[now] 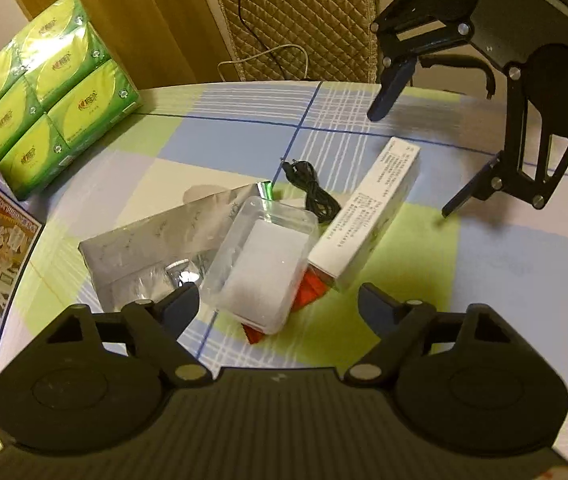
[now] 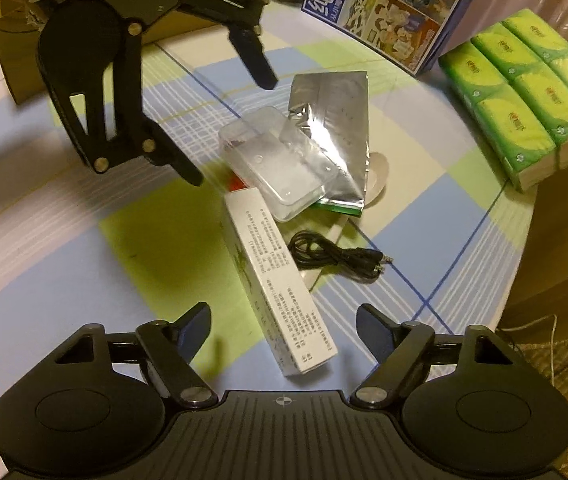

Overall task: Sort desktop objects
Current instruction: 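Grasp the clear plastic tray with the left tool while the right grasps the white ointment box, then lift the clear tray and white ointment box and carry them toward the cardboard box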

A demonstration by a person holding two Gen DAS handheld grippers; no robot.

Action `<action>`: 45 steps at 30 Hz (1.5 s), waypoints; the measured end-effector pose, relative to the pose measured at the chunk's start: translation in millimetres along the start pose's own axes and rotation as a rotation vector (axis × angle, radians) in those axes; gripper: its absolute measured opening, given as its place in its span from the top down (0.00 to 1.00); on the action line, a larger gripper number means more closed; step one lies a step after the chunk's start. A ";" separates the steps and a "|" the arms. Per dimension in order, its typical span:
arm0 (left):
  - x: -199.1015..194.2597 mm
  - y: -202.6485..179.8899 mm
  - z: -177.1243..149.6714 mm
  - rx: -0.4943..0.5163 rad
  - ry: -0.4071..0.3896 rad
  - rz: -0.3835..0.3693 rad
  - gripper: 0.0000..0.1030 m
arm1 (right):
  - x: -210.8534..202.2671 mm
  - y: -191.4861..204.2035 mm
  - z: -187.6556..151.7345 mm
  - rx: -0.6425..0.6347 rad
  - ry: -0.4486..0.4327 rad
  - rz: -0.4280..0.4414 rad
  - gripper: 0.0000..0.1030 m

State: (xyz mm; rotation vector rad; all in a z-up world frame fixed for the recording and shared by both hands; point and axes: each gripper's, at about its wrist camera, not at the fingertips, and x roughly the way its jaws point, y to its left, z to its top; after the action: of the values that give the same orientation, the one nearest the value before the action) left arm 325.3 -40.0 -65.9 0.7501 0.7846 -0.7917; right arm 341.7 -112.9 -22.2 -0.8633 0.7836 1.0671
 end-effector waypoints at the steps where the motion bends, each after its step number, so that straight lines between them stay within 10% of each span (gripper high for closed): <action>1: 3.0 1.3 1.2 0.008 -0.003 0.004 0.20 | 2.4 -1.4 0.4 0.001 0.000 0.000 0.26; 10: 25.8 14.2 8.9 0.012 -0.005 -0.024 0.20 | 21.0 -3.5 1.6 -0.003 0.021 0.038 0.39; 17: 33.1 20.4 10.0 -0.004 0.030 -0.049 0.46 | 24.5 -3.2 6.6 0.011 0.036 0.051 0.61; 24: 28.9 11.7 7.0 -0.048 0.057 -0.027 0.51 | 19.3 0.6 8.1 0.077 0.075 0.057 0.76; 45: -73.0 -102.1 -76.0 -0.428 0.095 0.094 0.51 | -21.5 70.1 -32.3 0.790 0.076 0.240 0.78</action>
State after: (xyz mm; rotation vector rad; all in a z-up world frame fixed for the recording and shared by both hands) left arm 183.0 -4.9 -71.7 0.4385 0.9586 -0.4816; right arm 265.0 -133.5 -32.7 -0.1365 1.2753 0.8195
